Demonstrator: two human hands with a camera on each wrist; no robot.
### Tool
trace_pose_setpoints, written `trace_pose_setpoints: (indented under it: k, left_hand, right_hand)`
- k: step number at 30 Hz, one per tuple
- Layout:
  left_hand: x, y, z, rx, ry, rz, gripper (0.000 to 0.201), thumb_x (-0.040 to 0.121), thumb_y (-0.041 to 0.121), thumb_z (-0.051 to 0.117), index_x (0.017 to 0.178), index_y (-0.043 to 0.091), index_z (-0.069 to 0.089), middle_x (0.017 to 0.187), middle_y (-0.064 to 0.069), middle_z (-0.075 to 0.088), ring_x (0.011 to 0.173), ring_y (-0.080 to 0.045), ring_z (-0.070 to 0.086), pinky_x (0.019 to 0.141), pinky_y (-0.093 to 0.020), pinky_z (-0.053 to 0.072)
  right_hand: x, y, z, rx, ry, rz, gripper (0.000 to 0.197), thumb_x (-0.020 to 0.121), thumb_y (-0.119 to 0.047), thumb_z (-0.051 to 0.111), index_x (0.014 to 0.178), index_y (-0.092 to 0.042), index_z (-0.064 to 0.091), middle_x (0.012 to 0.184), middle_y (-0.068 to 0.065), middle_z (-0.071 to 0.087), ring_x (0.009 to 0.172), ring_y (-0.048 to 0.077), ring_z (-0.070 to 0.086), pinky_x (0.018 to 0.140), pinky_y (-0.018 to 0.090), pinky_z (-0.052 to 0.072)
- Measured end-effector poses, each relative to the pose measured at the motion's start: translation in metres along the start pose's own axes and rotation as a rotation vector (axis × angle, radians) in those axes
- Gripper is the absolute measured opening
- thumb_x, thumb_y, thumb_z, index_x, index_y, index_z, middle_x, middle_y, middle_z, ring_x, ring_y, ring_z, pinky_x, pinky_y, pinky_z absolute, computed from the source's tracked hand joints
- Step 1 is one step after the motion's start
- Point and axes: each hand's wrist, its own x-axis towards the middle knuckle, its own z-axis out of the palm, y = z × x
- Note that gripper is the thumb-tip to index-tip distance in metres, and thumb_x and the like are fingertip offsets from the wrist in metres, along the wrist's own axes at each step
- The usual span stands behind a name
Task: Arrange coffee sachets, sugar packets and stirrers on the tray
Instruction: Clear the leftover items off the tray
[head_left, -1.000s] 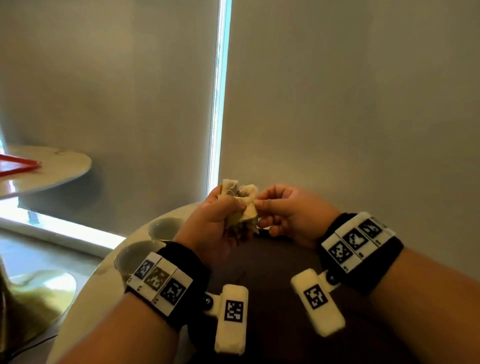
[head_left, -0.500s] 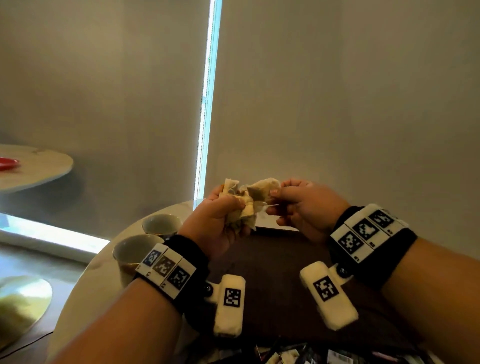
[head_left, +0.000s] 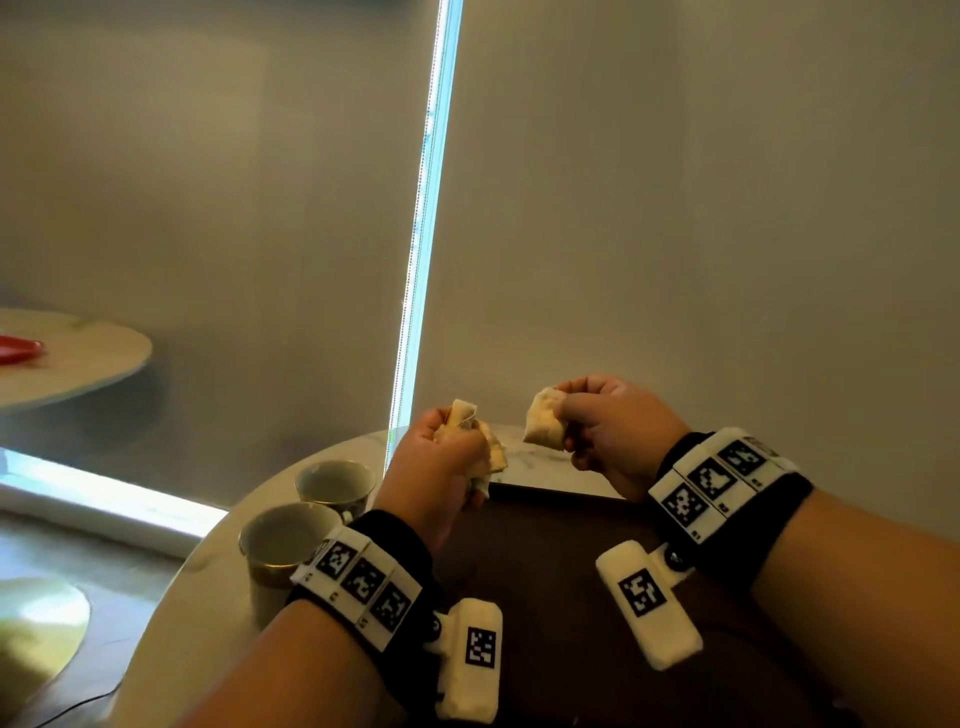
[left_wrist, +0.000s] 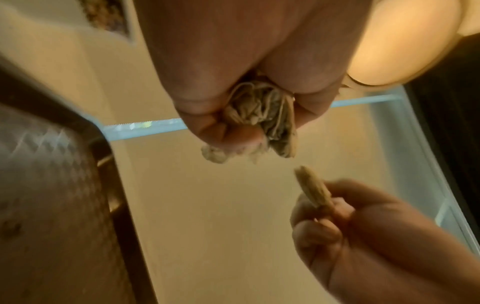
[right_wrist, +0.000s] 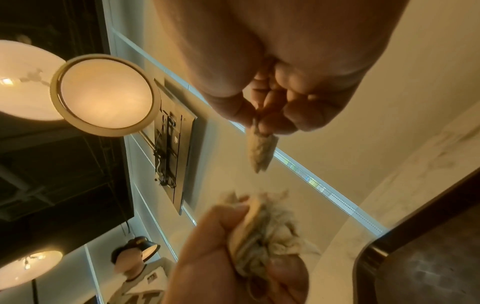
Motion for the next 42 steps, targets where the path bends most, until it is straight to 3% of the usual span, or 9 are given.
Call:
trace_pose_setpoints:
  k: [4, 8, 12, 18, 22, 27, 32, 35, 42]
  left_hand:
    - [0.002, 0.000, 0.003, 0.209, -0.008, 0.074, 0.027, 0.093, 0.010, 0.065, 0.116, 0.023, 0.063, 0.102, -0.011, 0.067, 0.078, -0.019, 0.064, 0.054, -0.023, 0.051]
    - [-0.002, 0.000, 0.005, 0.237, -0.064, 0.023, 0.019, 0.093, 0.019, 0.070, 0.111, 0.019, 0.064, 0.095, -0.011, 0.067, 0.076, -0.021, 0.065, 0.054, -0.029, 0.052]
    - [-0.005, 0.003, 0.002, 0.086, -0.140, -0.052, 0.047, 0.076, 0.036, 0.075, 0.116, 0.013, 0.068, 0.091, -0.009, 0.071, 0.081, -0.023, 0.069, 0.061, -0.035, 0.049]
    - [0.000, -0.002, -0.002, -0.008, -0.099, -0.053, 0.042, 0.079, 0.028, 0.068, 0.116, 0.009, 0.068, 0.095, -0.016, 0.071, 0.082, -0.031, 0.064, 0.064, -0.039, 0.049]
    - [0.002, 0.000, -0.003, -0.045, -0.055, -0.069, 0.045, 0.076, 0.022, 0.068, 0.118, 0.006, 0.066, 0.090, -0.015, 0.068, 0.070, -0.025, 0.065, 0.056, -0.032, 0.048]
    - [0.005, 0.001, -0.009, -0.014, -0.024, -0.073, 0.025, 0.095, 0.016, 0.067, 0.119, 0.010, 0.066, 0.094, -0.014, 0.070, 0.073, -0.023, 0.068, 0.056, -0.032, 0.049]
    - [0.009, 0.007, -0.018, -0.103, 0.137, 0.001, 0.023, 0.096, 0.022, 0.068, 0.116, 0.013, 0.065, 0.105, -0.018, 0.070, 0.086, -0.028, 0.067, 0.071, -0.039, 0.055]
    - [0.014, 0.013, -0.027, -0.198, 0.222, 0.042, 0.020, 0.095, 0.026, 0.070, 0.112, 0.016, 0.065, 0.109, -0.017, 0.068, 0.086, -0.026, 0.066, 0.065, -0.034, 0.056]
    - [0.019, 0.020, -0.038, -0.253, 0.220, 0.043, 0.004, 0.097, 0.023, 0.067, 0.099, 0.020, 0.065, 0.090, -0.006, 0.068, 0.075, -0.018, 0.065, 0.056, -0.029, 0.053]
  right_hand:
    - [0.002, 0.010, 0.016, -0.060, -0.017, -0.023, 0.013, 0.089, -0.005, 0.063, 0.101, -0.008, 0.065, 0.092, 0.020, 0.070, 0.063, 0.021, 0.060, 0.054, 0.032, 0.049]
    - [0.002, 0.014, 0.028, 0.107, -0.144, -0.009, 0.020, 0.092, -0.013, 0.069, 0.106, 0.000, 0.063, 0.079, 0.013, 0.067, 0.058, 0.018, 0.058, 0.052, 0.030, 0.051]
    - [0.005, 0.011, 0.028, 0.282, -0.198, 0.054, 0.011, 0.098, -0.004, 0.055, 0.107, 0.002, 0.060, 0.076, 0.013, 0.063, 0.060, 0.020, 0.059, 0.055, 0.030, 0.055]
    - [0.009, 0.020, 0.025, 0.110, -0.108, 0.025, 0.015, 0.091, 0.004, 0.060, 0.093, -0.010, 0.056, 0.083, 0.012, 0.056, 0.065, 0.019, 0.053, 0.051, 0.027, 0.042]
    - [0.004, 0.028, 0.024, 0.189, -0.260, 0.021, 0.015, 0.090, 0.005, 0.063, 0.089, -0.010, 0.060, 0.088, 0.014, 0.070, 0.071, 0.022, 0.068, 0.053, 0.029, 0.051]
    - [0.003, 0.030, 0.025, 0.108, -0.210, -0.031, 0.017, 0.089, 0.007, 0.063, 0.094, -0.008, 0.069, 0.093, 0.013, 0.075, 0.078, 0.021, 0.072, 0.060, 0.031, 0.051]
    - [0.017, 0.037, 0.022, 0.134, -0.095, 0.047, 0.016, 0.091, 0.002, 0.062, 0.103, -0.005, 0.071, 0.095, 0.012, 0.073, 0.080, 0.020, 0.067, 0.066, 0.031, 0.050]
    - [0.037, 0.053, 0.022, 0.134, -0.053, 0.168, 0.018, 0.099, -0.003, 0.052, 0.108, -0.003, 0.068, 0.097, 0.013, 0.068, 0.076, 0.018, 0.063, 0.065, 0.029, 0.048]
    - [0.071, 0.096, 0.049, -0.258, -0.347, 0.418, 0.028, 0.094, 0.005, 0.048, 0.100, -0.013, 0.068, 0.100, 0.010, 0.066, 0.071, 0.014, 0.061, 0.059, 0.028, 0.047]
